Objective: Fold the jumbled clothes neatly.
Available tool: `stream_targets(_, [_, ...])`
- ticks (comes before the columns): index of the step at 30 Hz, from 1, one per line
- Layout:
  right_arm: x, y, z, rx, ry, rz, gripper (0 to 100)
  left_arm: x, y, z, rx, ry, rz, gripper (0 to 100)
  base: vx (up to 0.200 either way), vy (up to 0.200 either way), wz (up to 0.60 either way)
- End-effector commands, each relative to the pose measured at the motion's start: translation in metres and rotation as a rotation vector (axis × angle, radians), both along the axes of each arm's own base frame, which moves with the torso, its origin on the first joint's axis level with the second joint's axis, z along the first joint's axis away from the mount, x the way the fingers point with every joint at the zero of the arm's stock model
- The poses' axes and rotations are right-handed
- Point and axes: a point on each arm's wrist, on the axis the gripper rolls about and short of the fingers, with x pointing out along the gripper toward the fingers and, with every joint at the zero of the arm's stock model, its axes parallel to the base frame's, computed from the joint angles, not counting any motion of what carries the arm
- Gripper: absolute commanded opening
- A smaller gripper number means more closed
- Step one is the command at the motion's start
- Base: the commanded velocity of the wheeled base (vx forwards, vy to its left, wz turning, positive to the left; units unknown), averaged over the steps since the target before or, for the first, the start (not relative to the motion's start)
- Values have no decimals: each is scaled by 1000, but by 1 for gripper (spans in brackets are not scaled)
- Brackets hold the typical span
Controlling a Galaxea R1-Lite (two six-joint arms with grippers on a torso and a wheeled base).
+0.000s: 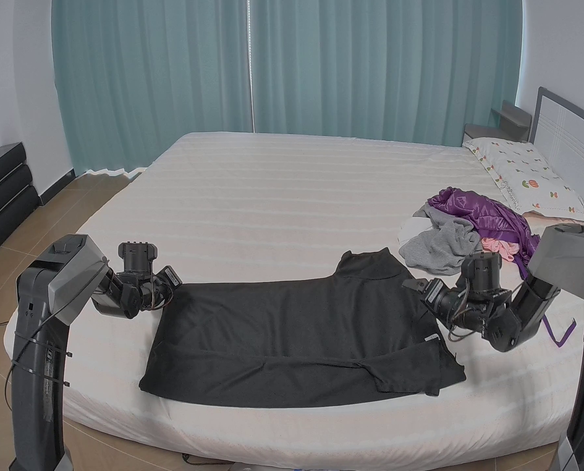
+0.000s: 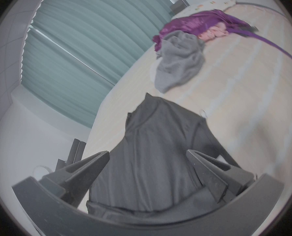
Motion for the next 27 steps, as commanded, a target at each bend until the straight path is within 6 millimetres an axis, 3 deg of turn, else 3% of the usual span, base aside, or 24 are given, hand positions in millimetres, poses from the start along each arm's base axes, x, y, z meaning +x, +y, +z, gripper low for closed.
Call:
stream_targets(1, [60,8,-5,-110,-23,21,100,-4,0,-1,-2,14,0,0,0,0,0])
stream_targets(13, [126,13,-37,-257,-17,87,100,-5,0,-2,-4,20,1,0,0,0,0])
stream_targets(18, [143,10,-48,-308,-27,53,100,-6,0,-3,-4,25,1,0,0,0,0])
stream_targets(27, [162,10,-52,-316,-61,18,100,-6,0,-3,-6,25,-3,0,0,0,0])
